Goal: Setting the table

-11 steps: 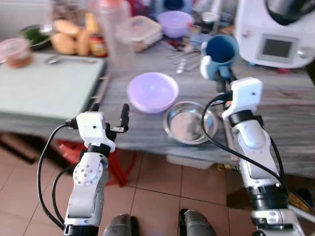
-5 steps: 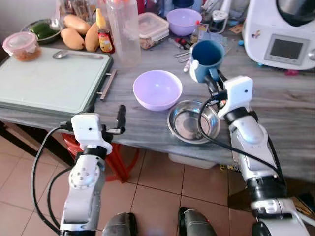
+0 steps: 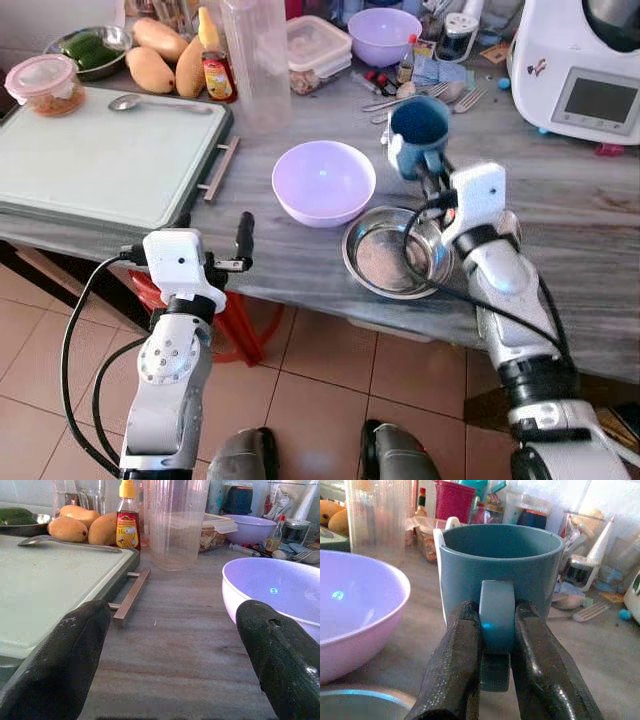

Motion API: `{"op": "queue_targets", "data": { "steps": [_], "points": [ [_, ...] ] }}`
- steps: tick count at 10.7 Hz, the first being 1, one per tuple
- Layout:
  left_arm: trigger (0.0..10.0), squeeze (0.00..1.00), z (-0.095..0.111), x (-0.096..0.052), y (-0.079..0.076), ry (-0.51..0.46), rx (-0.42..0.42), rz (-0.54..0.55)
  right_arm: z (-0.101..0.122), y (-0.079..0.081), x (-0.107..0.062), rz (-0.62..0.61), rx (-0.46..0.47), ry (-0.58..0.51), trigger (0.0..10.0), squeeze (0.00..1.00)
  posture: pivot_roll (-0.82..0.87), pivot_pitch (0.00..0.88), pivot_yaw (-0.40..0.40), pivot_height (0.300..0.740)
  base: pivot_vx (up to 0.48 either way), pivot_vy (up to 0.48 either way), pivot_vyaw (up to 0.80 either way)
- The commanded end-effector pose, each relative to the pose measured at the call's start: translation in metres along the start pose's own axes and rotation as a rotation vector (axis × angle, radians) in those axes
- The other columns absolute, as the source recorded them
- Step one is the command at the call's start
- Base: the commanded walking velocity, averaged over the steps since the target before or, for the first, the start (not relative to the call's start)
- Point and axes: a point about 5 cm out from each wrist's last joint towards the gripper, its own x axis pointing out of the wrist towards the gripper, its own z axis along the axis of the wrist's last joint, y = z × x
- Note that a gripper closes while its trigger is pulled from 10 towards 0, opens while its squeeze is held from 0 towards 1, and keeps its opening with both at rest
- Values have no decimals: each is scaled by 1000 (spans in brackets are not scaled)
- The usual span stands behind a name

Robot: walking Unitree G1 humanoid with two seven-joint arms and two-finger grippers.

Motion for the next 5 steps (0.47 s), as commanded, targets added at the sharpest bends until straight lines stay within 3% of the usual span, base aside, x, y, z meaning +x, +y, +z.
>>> {"op": "queue_targets", "data": {
  "steps": [1,5],
  "points": [
    [10000,0,0,-2,1,7,2,1,-2,-4,-3,-26,26,8,10000,0,-12,183,25,740,0,0,0],
    [10000,0,0,0,1,8,1,-6,-9,-2,-7,-40,53,53,10000,0,-12,182,25,740,0,0,0]
  ]
}}
